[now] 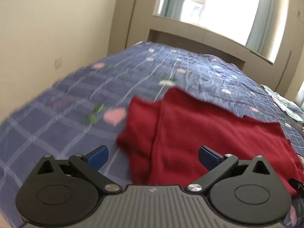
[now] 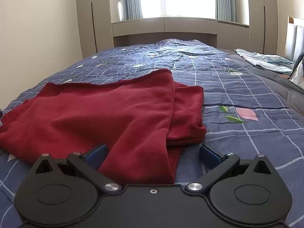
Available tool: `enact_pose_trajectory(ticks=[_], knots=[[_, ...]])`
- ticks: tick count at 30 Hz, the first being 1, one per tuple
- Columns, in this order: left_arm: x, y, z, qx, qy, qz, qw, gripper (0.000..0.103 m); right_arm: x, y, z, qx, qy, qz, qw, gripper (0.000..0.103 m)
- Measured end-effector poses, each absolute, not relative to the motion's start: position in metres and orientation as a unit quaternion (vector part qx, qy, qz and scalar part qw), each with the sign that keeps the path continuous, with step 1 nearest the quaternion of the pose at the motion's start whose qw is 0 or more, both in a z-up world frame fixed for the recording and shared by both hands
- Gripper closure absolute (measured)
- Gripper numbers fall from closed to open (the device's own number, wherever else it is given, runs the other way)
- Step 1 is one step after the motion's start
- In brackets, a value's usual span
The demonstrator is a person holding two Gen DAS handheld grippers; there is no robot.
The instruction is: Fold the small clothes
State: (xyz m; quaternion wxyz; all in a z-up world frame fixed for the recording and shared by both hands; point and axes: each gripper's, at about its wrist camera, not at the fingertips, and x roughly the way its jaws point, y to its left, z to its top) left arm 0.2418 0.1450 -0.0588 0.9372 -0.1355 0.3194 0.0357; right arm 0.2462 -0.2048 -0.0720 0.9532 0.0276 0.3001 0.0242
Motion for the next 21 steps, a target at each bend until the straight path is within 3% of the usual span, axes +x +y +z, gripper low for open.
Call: enact_pose_trajectory(ticks=[4,9,21], knots=[[0.227,0.15,-0.082,-0.176,0.333,0.048,0.925,0.0,0.245,-0.204,-0.072,0.028,0.296,0.021,0.955,0.001],[0.213,0.132,-0.101,-0.104,0.286,0.06,0.951,0.0,0.24,-0.198,-0.072,0.01,0.283,0.011,0.959,0.001],[0.206,0.13,-0.102,-0.111,0.266,0.061,0.956,0.0,0.225,-0.167,-0.07,-0.101,0.228,-0.034,0.968,0.001]])
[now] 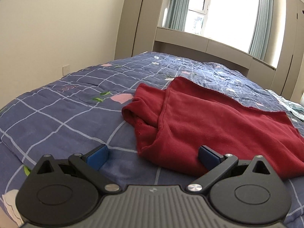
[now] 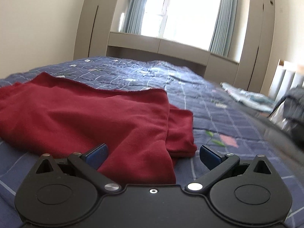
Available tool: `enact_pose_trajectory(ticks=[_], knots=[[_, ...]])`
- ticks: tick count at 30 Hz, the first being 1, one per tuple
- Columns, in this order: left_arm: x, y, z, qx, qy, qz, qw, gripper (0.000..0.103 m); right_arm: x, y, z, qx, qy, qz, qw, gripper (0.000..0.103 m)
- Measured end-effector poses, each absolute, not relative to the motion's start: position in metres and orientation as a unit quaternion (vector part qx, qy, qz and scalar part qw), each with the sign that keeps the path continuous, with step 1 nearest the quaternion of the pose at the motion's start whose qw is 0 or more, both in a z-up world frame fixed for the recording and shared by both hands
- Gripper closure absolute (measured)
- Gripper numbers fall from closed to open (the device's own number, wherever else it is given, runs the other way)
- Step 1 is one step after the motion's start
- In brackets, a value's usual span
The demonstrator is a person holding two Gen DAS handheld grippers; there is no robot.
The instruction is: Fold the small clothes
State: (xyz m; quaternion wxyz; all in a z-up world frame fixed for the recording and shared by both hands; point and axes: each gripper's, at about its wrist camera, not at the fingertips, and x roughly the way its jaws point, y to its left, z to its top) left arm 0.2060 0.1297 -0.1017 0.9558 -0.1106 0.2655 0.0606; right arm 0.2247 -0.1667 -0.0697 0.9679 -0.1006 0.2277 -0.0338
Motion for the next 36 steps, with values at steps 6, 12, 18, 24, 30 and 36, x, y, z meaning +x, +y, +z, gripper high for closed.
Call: enact_pose_trajectory(ticks=[6,12,18,24,30,36], knots=[[0.206,0.129,-0.101,-0.11,0.266,0.061,0.956,0.0,0.227,-0.157,-0.034,-0.021,0.19,-0.032,0.981,0.0],[0.206,0.13,-0.102,-0.112,0.266,0.056,0.956,0.0,0.276,-0.102,-0.033,-0.089,0.212,0.007,0.973,0.0],[0.206,0.133,-0.103,-0.116,0.264,0.052,0.956,0.0,0.3,-0.07,-0.056,-0.137,0.25,0.029,0.958,0.001],[0.206,0.134,-0.104,-0.119,0.263,0.051,0.956,0.0,0.304,-0.061,-0.07,-0.158,0.269,0.029,0.95,0.001],[0.206,0.134,-0.104,-0.119,0.263,0.051,0.956,0.0,0.297,-0.051,-0.076,-0.195,0.249,0.014,0.949,0.001],[0.206,0.134,-0.104,-0.119,0.263,0.052,0.956,0.0,0.298,-0.049,-0.078,-0.205,0.246,0.012,0.947,0.001]])
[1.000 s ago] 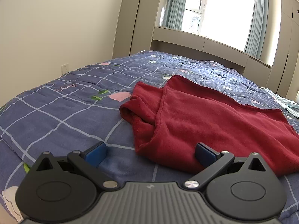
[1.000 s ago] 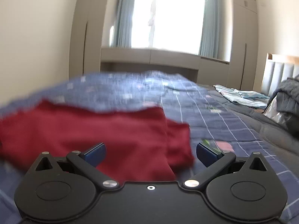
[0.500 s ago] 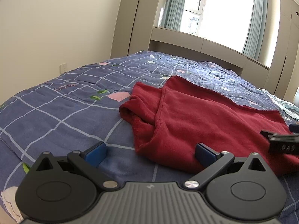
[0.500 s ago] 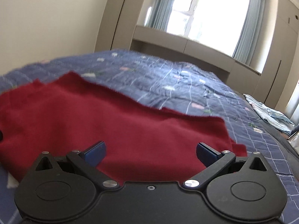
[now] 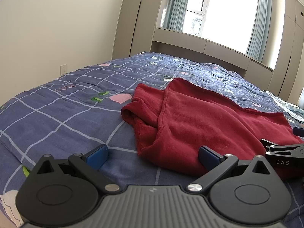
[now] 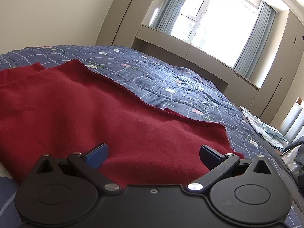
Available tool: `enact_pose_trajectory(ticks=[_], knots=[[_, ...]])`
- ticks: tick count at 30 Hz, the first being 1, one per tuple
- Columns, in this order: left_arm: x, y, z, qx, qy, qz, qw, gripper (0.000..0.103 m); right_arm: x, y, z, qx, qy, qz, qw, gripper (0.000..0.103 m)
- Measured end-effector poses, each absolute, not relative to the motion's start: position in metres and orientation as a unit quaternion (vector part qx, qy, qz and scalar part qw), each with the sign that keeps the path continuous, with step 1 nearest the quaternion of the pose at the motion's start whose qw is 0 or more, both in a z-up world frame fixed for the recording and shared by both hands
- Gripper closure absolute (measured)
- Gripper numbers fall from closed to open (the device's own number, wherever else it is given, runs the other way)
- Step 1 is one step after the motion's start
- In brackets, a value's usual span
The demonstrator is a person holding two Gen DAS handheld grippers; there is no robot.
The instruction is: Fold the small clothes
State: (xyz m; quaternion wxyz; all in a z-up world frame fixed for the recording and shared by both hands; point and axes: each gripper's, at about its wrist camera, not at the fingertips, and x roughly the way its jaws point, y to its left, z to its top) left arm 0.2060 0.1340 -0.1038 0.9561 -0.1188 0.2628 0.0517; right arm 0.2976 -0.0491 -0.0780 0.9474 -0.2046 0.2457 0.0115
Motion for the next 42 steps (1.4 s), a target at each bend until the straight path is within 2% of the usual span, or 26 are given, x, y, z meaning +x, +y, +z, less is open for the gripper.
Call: enact_pose_trajectory(ticks=[9,42], knots=[[0.206,0.134,-0.103,-0.118,0.261,0.051,0.957,0.0,0.31,-0.077,-0.075,-0.109,0.286,0.047,0.951,0.001],[0.204,0.128,-0.103,-0.112,0.257,0.067,0.958,0.0,0.306,-0.089,-0.074,-0.058,0.278,0.069,0.956,0.0]])
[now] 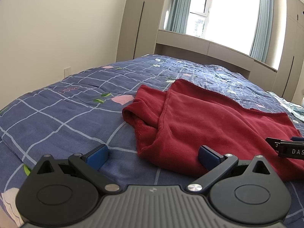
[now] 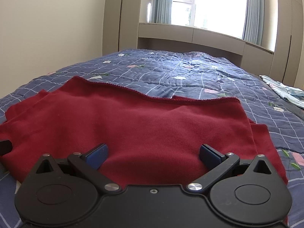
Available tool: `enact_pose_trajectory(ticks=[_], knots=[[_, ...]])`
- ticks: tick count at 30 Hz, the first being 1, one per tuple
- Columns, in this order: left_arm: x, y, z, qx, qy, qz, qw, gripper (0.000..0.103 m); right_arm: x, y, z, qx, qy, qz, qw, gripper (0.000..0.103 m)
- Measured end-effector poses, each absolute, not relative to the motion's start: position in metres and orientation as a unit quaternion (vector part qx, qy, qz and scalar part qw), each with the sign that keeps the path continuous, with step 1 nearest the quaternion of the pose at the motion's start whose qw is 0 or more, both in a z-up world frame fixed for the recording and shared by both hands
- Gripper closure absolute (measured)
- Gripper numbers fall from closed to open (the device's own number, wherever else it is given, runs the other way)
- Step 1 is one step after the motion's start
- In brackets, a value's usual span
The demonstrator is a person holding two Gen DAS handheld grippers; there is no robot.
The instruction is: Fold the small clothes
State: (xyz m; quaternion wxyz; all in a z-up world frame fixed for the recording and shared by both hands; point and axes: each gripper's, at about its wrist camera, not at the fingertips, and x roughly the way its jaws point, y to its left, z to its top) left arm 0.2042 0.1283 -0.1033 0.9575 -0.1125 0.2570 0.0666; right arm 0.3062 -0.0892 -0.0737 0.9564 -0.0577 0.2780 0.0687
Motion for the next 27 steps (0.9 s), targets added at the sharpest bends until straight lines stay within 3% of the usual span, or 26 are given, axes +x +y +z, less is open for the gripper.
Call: enact_pose_trajectory(ticks=[14,20,27], knots=[[0.2,0.127,-0.102,-0.117,0.258,0.073,0.956,0.0,0.297,-0.094,-0.07,-0.045,0.286,0.081,0.954,0.0],[0.19,0.125,-0.079,-0.231,0.26,0.01,0.938,0.0,0.28,-0.089,-0.068,-0.096,0.296,0.098,0.945,0.0],[0.202,0.121,-0.094,-0.253,0.272,0.017,0.928,0.0,0.262,-0.092,-0.071,-0.116,0.286,0.107,0.945,0.001]])
